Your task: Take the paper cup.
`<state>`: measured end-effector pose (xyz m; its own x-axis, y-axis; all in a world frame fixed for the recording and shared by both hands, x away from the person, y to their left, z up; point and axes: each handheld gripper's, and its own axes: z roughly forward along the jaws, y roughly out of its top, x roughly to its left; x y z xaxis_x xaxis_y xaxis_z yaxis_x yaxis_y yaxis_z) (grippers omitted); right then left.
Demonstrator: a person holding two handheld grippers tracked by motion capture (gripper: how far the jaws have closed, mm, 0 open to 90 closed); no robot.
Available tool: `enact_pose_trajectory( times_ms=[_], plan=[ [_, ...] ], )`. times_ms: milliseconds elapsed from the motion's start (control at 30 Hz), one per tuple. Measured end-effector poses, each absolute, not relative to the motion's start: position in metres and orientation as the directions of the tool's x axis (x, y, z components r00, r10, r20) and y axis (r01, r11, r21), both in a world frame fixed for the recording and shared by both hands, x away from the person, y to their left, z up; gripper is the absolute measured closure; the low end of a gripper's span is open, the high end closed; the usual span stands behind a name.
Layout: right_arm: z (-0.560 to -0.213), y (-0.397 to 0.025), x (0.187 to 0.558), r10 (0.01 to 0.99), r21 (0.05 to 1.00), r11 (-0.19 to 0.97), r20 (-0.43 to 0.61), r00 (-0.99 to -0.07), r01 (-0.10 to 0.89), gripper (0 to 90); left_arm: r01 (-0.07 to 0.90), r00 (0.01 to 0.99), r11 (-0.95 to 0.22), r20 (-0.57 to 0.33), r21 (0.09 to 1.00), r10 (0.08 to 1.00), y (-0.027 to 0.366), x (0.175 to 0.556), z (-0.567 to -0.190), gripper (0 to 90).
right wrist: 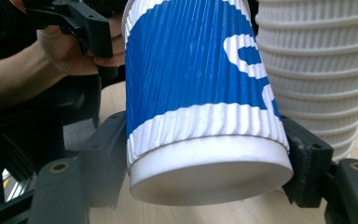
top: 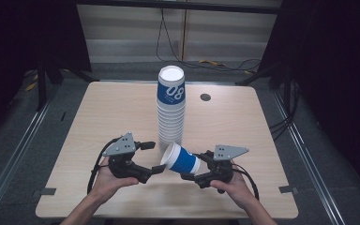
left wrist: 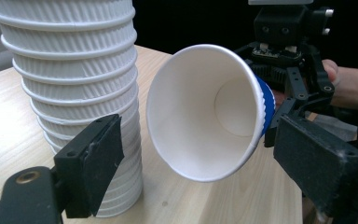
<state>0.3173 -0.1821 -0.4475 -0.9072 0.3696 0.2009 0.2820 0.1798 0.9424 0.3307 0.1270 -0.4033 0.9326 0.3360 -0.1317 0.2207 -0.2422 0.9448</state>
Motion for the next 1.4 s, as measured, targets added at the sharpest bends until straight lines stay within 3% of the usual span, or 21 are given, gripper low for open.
enact_pose_trajectory(
  times_ms=[300,833,1067,1400],
  plan=[
    [-0.449,-0.184,0.317,0.365,0.955,0.084,0.236,-0.901,0.285,28.0,0.239,0.932,-0.221,-0.16,0.945,0.325,0.123,0.33,-0.404,15.5],
    [-0.45,-0.177,0.313,0.326,0.964,0.068,0.223,-0.919,0.258,28.2,0.272,0.93,-0.193,-0.207,0.943,0.304,0.116,0.332,-0.403,15.1],
    [-0.45,-0.173,0.312,0.306,0.966,0.062,0.221,-0.926,0.251,28.3,0.27,0.932,-0.212,-0.2,0.939,0.301,0.109,0.333,-0.403,5.5],
    [-0.451,-0.167,0.31,0.282,0.97,0.049,0.217,-0.934,0.24,28.3,0.272,0.938,-0.215,-0.209,0.938,0.277,0.103,0.332,-0.403,1.6]
  ],
)
